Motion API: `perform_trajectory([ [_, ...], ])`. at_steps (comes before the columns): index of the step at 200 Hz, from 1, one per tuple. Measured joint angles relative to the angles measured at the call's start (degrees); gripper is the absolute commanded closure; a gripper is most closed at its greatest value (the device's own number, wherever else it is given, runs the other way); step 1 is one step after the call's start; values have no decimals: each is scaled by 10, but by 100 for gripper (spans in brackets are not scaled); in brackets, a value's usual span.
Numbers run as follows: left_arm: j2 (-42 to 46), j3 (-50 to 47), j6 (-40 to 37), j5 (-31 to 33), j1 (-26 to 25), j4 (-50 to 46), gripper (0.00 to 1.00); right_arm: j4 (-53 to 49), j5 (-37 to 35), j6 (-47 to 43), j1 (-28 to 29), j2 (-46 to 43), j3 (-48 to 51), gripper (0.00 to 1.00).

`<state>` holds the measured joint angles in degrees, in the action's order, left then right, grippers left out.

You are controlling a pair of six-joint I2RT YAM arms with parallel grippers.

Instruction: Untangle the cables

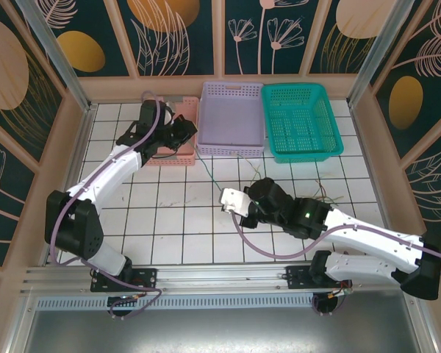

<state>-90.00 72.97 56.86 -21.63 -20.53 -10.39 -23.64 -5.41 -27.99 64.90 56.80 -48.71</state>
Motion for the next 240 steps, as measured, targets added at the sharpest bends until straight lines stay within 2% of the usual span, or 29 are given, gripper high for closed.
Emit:
perform_trajectory([
  [41, 0, 0, 66, -20, 10, -5, 100, 31, -4, 34, -1, -24, 13, 100],
  [50, 0, 0, 70, -22, 11, -5, 90, 34, -4, 42, -4, -27, 13, 100],
  [72, -1, 5, 74, -17, 25, 8, 76, 24, 14, 55, -15, -39, 16, 100],
  [97, -3, 16, 78, -6, 55, 29, 63, 10, 37, 61, -36, -50, 17, 100],
  [134, -1, 31, 55, 27, 54, 12, 47, -6, 62, 59, -92, -52, 5, 100],
  [166, 30, 37, 26, 72, 54, -14, 46, -12, 73, 49, -141, -52, -20, 100],
  [203, 102, 19, -2, 74, 52, 1, 48, -1, 95, 35, -222, -47, -24, 100],
  [240, 145, -34, -22, 73, 17, 18, 49, 58, 134, 24, -312, 35, -34, 100],
])
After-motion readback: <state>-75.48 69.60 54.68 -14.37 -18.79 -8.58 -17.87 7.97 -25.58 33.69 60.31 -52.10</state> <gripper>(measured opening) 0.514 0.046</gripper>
